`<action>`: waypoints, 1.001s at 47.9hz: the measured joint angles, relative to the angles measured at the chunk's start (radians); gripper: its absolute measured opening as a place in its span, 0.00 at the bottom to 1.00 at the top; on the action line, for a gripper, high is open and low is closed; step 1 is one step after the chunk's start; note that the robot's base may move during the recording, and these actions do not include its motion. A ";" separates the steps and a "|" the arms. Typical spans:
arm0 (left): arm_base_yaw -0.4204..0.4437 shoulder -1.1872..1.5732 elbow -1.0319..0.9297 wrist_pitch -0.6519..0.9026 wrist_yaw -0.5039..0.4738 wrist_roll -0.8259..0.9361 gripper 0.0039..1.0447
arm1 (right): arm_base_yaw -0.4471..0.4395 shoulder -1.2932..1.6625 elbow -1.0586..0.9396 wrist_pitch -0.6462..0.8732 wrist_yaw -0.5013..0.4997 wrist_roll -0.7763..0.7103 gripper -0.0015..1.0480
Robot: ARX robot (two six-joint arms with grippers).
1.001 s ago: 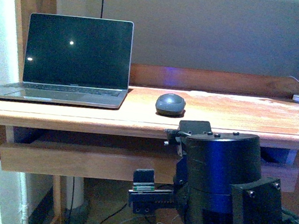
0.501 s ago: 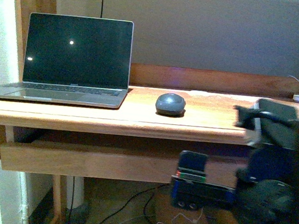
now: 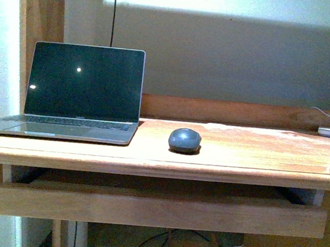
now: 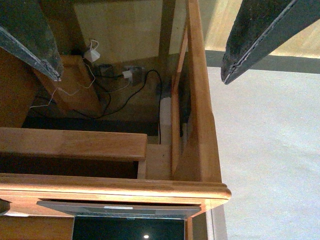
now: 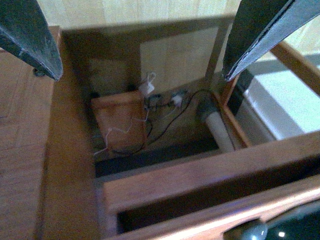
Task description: Place mouse
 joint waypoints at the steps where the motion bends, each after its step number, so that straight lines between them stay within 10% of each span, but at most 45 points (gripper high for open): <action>1: 0.000 0.000 0.000 0.000 0.000 0.000 0.93 | -0.003 -0.011 -0.001 0.008 0.019 -0.014 0.91; 26: 0.000 0.000 0.000 0.000 0.000 0.000 0.93 | -0.354 -0.094 -0.003 0.005 -0.179 -0.276 0.02; 48: 0.000 0.000 0.000 0.000 0.000 0.001 0.93 | -0.357 -0.094 -0.003 0.008 -0.179 -0.282 0.82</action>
